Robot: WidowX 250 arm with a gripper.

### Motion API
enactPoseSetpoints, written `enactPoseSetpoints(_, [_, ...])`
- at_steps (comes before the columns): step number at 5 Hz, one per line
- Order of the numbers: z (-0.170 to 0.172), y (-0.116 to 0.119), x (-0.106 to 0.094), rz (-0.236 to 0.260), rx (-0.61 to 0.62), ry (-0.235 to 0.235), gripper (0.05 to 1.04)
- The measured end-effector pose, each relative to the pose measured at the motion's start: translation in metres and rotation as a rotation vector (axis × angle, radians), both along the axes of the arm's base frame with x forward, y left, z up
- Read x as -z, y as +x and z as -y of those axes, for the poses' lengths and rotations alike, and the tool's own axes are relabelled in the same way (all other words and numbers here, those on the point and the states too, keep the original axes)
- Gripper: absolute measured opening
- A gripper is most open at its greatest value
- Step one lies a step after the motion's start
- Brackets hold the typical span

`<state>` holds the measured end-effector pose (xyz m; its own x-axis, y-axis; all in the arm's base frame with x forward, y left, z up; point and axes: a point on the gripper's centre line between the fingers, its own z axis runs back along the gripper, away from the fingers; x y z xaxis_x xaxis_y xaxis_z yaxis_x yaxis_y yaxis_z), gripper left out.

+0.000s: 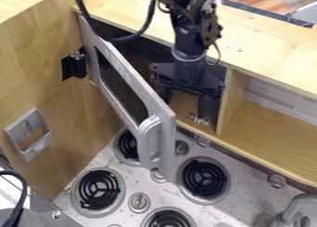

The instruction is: Open microwave

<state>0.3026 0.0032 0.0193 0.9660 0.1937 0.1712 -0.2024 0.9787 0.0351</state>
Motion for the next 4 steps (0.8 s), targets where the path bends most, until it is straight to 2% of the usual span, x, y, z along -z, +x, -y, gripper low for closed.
enactPoseSetpoints(4, [-0.065, -0.034, 0.012, -0.055, -0.219, 0.014, 0.999])
